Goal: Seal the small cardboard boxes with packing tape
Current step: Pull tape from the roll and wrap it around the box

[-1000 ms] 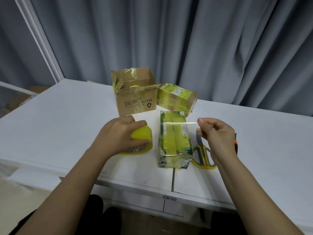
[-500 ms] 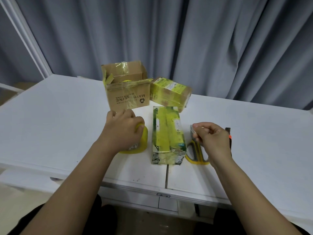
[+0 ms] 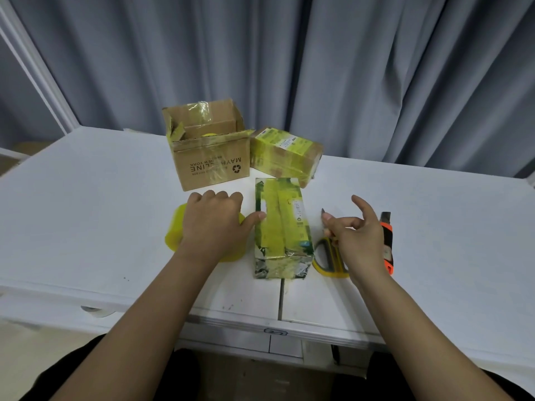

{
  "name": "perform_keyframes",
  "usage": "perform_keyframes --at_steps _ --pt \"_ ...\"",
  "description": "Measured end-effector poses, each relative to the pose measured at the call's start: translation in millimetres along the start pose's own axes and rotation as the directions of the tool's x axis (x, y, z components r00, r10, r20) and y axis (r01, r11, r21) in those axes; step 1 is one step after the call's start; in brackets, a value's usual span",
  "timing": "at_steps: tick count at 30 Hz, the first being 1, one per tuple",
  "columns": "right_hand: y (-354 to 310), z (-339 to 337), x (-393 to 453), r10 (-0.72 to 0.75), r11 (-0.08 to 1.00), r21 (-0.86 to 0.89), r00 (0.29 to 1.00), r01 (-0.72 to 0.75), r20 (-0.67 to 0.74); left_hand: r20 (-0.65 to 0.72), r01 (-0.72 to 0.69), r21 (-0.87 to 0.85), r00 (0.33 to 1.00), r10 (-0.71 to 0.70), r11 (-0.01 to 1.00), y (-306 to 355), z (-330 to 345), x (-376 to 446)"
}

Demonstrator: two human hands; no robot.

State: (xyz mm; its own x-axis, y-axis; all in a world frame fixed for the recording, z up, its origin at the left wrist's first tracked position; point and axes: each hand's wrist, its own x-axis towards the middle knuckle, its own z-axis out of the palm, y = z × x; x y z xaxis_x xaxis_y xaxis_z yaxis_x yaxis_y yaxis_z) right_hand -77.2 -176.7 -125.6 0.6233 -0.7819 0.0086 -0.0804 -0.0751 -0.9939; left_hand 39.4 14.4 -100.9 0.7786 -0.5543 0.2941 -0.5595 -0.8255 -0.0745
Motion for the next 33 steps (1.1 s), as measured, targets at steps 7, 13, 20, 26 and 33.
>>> perform_keyframes --at_steps 7,13,20,26,33 --pt "-2 3 -3 0.008 1.000 -0.002 1.000 -0.008 0.007 0.002 0.033 0.019 0.999 -0.033 0.999 2 -3 -7" --pt "1 4 -3 0.001 1.000 0.009 1.000 -0.001 0.003 -0.003 0.043 0.066 0.999 -0.043 0.997 3 -3 -7" --pt "6 5 1 -0.015 0.999 0.037 1.000 0.015 0.002 0.007 0.053 0.089 0.999 -0.054 0.995 4 -1 -5" --pt "10 6 3 -0.002 1.000 0.021 1.000 0.002 -0.001 0.019 0.046 0.104 0.999 -0.048 0.993 6 0 -4" --pt "22 9 6 0.015 0.989 -0.145 1.000 -0.012 0.022 0.025 0.046 0.101 0.999 -0.049 0.994 10 -1 -2"
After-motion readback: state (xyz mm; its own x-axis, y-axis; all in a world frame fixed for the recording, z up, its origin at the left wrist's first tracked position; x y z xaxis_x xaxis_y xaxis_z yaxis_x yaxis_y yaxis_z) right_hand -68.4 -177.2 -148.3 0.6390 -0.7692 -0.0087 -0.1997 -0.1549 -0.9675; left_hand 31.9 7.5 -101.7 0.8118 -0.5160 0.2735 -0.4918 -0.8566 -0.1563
